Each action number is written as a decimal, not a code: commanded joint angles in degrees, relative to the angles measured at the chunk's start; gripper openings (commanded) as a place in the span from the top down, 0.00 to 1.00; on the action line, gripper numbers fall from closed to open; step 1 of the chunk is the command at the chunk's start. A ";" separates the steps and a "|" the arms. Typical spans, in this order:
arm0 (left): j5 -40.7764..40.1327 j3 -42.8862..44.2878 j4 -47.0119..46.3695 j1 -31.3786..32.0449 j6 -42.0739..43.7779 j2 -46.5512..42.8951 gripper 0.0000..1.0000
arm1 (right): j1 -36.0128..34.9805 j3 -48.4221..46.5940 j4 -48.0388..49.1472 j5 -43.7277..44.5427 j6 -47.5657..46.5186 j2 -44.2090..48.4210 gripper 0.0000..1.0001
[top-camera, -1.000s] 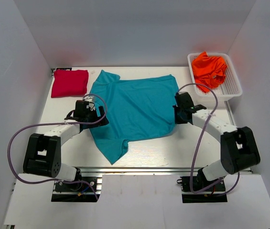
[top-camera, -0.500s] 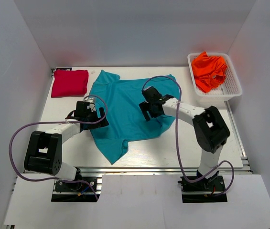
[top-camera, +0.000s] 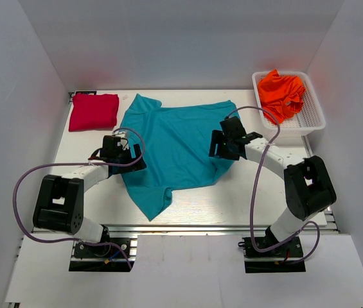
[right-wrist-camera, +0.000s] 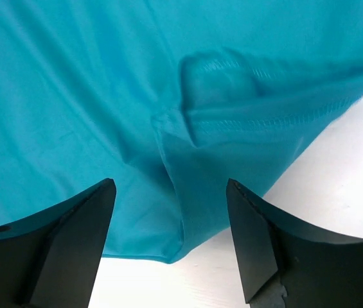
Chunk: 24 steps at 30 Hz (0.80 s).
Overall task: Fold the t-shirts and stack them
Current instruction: Flatten out the tshirt
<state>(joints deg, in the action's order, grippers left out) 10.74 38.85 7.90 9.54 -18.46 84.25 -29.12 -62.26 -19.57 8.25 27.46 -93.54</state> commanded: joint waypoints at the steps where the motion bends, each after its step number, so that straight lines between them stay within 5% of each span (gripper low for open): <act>1: -0.20 0.17 1.06 -0.14 0.44 1.18 0.00 | 2.31 2.05 4.37 -7.63 10.83 0.11 0.25; 4: -0.20 0.17 1.06 -0.14 0.44 1.18 0.00 | 4.60 4.94 5.77 -11.23 14.45 0.99 0.29; 10: -0.20 0.17 1.06 -0.14 0.44 1.71 0.00 | 9.07 18.29 27.96 -22.66 22.28 4.33 0.32; 16: 0.33 0.17 0.54 -0.14 0.44 1.71 0.00 | 10.93 21.55 39.15 -27.85 24.47 1.26 0.31; 24: 0.33 0.17 0.01 -0.14 0.44 2.24 0.00 | 11.63 20.34 40.40 -26.97 22.54 0.81 0.28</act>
<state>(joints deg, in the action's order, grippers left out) 10.76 39.11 6.50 9.54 -18.44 85.08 -18.11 -41.34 16.86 -18.06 49.95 -92.25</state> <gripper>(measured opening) 0.994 0.716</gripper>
